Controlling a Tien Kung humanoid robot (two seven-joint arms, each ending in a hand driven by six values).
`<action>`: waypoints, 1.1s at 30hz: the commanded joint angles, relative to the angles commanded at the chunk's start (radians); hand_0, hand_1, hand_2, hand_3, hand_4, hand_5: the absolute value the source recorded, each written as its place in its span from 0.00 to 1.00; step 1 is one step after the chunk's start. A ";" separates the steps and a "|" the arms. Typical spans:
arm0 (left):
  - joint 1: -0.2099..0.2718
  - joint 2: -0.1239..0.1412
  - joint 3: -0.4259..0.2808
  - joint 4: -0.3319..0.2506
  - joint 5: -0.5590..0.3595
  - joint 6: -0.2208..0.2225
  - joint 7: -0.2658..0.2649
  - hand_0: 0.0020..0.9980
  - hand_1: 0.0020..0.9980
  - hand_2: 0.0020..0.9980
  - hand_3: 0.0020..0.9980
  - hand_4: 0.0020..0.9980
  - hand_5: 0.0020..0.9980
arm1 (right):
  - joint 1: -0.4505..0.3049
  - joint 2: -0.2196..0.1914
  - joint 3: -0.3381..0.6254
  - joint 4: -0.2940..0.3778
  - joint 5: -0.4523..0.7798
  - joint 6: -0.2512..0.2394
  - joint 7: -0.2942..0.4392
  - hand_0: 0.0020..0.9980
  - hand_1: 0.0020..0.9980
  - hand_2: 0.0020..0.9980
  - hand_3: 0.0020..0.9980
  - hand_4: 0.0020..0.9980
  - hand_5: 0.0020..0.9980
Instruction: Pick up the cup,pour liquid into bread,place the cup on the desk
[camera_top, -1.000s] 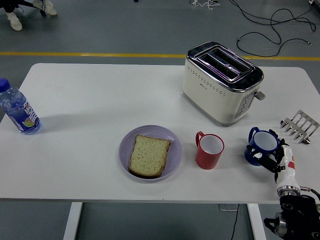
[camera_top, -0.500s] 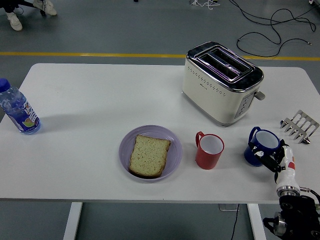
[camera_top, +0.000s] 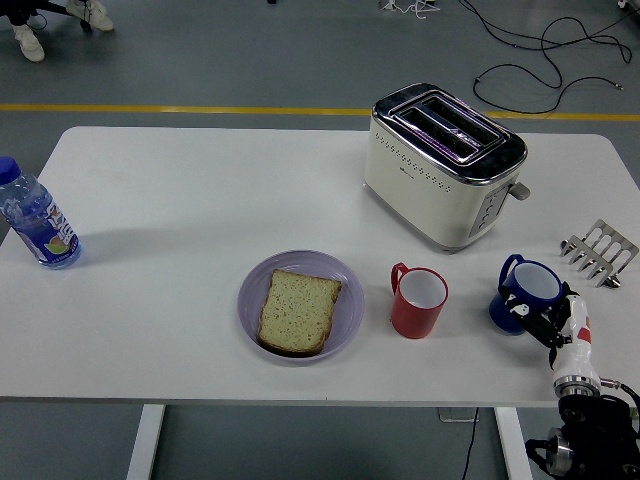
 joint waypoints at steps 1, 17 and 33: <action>0.000 0.000 0.000 0.000 0.000 0.000 0.000 0.66 0.70 0.72 0.61 0.35 0.93 | 0.000 0.000 0.001 0.001 -0.001 -0.001 0.000 0.42 0.40 0.52 0.57 0.87 0.10; -0.002 0.005 -0.006 0.000 -0.002 0.001 -0.002 0.66 0.70 0.72 0.61 0.34 0.93 | -0.009 -0.039 0.100 0.239 -0.104 -0.037 -0.105 0.35 0.36 0.52 0.53 0.80 0.07; -0.009 0.008 -0.013 0.000 0.007 0.003 -0.002 0.66 0.70 0.72 0.61 0.35 0.93 | -0.035 -0.119 0.206 0.551 -0.294 0.043 -0.480 0.32 0.33 0.50 0.54 0.67 0.02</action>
